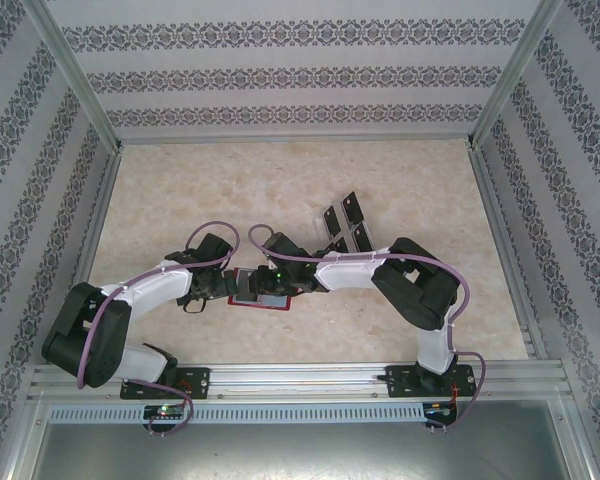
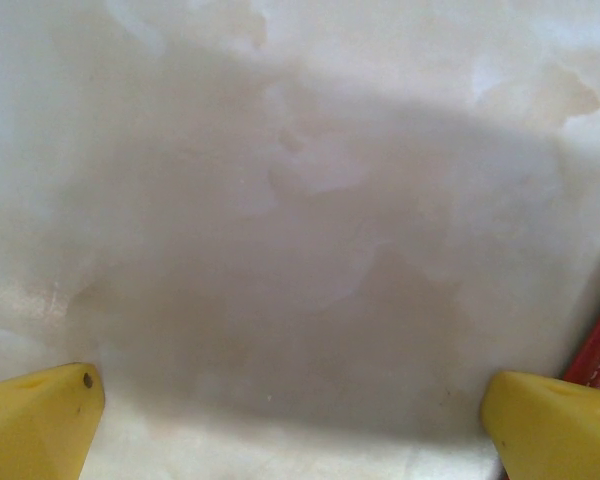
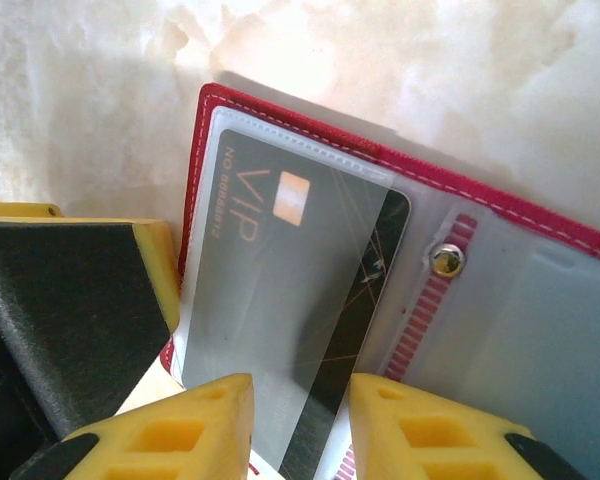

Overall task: Put the credit cards into the card holder
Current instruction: Insert the credit card into the card slot.

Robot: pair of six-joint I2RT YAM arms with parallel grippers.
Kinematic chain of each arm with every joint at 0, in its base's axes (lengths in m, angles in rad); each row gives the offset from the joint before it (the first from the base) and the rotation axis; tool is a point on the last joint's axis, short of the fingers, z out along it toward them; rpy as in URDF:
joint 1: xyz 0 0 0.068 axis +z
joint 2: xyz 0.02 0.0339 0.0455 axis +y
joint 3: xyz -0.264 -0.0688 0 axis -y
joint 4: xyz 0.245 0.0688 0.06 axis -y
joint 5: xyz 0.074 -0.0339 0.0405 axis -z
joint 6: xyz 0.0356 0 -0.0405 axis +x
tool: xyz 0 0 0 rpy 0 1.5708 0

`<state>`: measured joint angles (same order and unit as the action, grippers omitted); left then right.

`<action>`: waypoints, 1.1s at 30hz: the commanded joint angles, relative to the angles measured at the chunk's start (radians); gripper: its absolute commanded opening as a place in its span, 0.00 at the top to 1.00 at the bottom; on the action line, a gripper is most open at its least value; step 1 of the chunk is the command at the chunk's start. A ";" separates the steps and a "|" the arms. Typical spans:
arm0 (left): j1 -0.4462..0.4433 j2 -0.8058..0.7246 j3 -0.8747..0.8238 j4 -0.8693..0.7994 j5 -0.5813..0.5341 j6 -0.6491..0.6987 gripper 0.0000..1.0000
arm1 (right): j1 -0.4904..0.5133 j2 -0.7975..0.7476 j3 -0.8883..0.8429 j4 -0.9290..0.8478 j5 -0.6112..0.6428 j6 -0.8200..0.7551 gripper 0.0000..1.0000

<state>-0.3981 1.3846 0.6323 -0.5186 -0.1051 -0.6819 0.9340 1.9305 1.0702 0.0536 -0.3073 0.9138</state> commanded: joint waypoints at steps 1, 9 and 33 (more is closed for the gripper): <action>-0.010 0.016 -0.035 0.002 0.051 -0.007 0.00 | 0.012 -0.003 0.001 -0.027 0.003 -0.004 0.67; -0.011 0.016 -0.034 0.002 0.055 -0.005 0.00 | 0.025 0.027 0.060 -0.054 -0.009 -0.012 0.67; -0.011 0.005 -0.035 0.008 0.064 -0.008 0.00 | -0.011 -0.114 0.007 -0.118 0.041 -0.040 0.64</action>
<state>-0.3981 1.3819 0.6319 -0.5186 -0.1047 -0.6819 0.9421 1.8961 1.1046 -0.0410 -0.3019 0.9062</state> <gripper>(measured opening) 0.999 0.358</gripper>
